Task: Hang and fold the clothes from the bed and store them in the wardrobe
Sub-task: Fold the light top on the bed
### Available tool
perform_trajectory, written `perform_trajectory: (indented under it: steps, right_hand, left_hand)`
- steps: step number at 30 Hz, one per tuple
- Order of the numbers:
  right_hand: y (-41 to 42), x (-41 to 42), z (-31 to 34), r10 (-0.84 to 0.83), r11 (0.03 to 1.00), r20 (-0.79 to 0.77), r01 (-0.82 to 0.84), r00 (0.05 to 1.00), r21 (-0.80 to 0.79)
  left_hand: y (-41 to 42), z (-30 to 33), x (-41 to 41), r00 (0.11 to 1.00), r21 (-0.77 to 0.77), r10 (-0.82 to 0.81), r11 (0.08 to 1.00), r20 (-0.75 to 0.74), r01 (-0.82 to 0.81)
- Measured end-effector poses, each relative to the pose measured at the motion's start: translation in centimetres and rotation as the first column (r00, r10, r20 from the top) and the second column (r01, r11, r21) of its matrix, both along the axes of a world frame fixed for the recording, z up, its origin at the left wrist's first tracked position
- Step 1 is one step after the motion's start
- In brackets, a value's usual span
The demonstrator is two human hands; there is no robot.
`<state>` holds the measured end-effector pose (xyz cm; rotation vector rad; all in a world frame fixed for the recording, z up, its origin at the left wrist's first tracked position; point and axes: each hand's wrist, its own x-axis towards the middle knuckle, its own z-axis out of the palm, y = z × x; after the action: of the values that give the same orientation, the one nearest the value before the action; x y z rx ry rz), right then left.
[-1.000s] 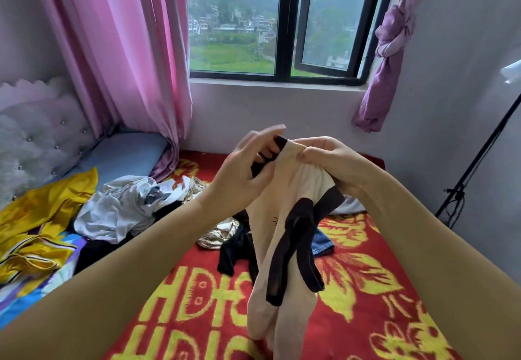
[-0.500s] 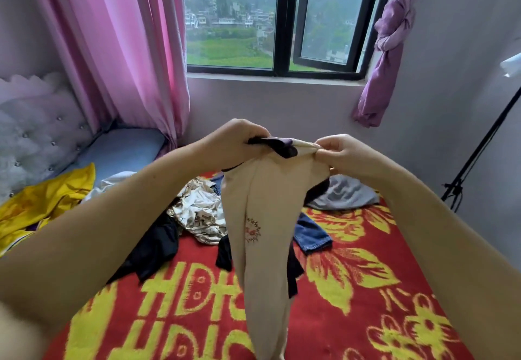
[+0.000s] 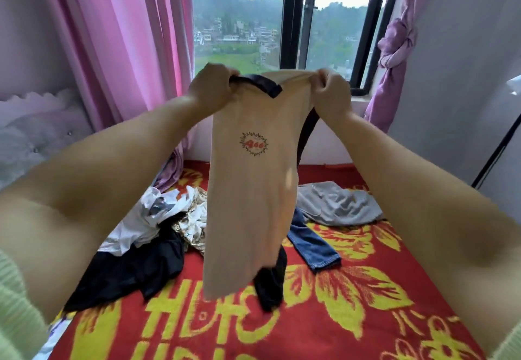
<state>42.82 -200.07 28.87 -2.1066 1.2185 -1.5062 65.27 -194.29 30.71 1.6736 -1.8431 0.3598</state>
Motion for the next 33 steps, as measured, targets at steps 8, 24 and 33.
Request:
perform_trajectory:
  steps: [8, 24, 33]
  right_hand:
    - [6.0, -3.1, -4.5, 0.318, 0.927, -0.046, -0.3, 0.947, 0.226]
    - [30.1, -15.1, -40.5, 0.681, 0.518, -0.379, -0.046, 0.627, 0.854]
    - [39.8, -18.9, -46.0, 0.728, 0.359, -0.243, -0.053, 0.641, 0.932]
  left_hand:
    - [6.5, -4.2, 1.4, 0.933, 0.462, -0.223, 0.821, -0.282, 0.336]
    - [32.0, -42.3, -11.1, 0.903, 0.905, -0.298, 0.197, -0.311, 0.376]
    - [40.7, -47.8, -14.9, 0.881, 0.901, -0.196, -0.043, -0.431, 0.431]
